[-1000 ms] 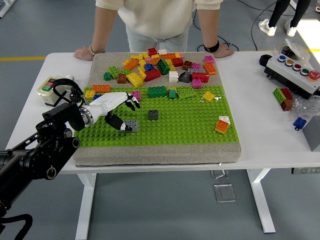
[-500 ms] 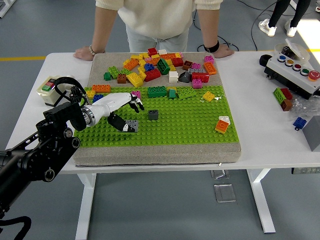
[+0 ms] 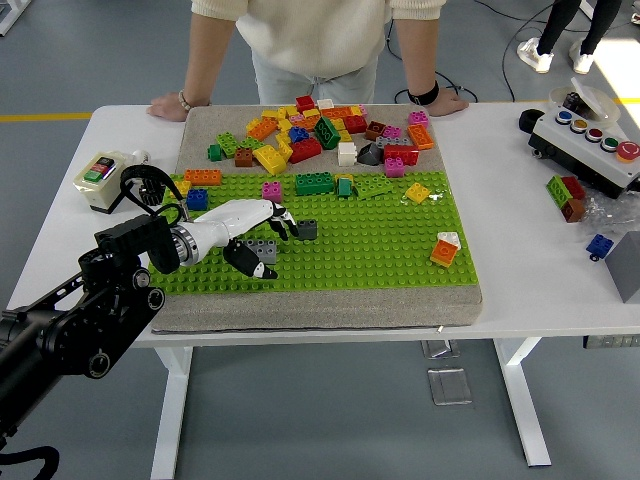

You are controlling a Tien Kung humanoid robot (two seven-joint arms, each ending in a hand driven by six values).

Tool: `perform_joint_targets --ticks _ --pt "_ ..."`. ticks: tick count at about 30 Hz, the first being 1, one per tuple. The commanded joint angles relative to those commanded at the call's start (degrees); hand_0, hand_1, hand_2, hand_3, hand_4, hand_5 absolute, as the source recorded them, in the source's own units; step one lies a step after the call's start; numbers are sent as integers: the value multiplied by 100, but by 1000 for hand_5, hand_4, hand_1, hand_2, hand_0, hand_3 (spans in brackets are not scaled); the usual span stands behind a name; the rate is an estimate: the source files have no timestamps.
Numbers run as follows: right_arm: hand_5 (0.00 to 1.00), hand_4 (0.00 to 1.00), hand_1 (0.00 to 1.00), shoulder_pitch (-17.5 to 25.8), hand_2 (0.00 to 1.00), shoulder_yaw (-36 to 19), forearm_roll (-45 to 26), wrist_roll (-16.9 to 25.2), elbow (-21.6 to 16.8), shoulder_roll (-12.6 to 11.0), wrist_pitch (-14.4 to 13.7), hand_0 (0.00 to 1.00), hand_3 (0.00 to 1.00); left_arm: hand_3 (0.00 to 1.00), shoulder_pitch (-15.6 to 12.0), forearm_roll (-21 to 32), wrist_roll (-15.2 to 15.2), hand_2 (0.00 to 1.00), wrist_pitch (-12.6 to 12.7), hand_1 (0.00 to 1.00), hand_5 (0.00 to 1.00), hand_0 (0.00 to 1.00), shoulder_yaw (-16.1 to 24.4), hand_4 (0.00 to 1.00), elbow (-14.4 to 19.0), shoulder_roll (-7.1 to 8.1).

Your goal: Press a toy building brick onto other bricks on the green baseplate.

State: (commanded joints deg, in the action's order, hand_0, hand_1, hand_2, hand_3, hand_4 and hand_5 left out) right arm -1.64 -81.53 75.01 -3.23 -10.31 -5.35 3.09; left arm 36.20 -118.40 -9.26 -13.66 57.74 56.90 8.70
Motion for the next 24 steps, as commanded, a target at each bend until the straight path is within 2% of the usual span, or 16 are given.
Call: perform_joint_targets --ticks 24 --pt "492 975 689 0 732 -8 -12 -3 0 -7 8 762 697 629 -5 -111 -9 624 -40 696 93 768 -126 998 -106 41"
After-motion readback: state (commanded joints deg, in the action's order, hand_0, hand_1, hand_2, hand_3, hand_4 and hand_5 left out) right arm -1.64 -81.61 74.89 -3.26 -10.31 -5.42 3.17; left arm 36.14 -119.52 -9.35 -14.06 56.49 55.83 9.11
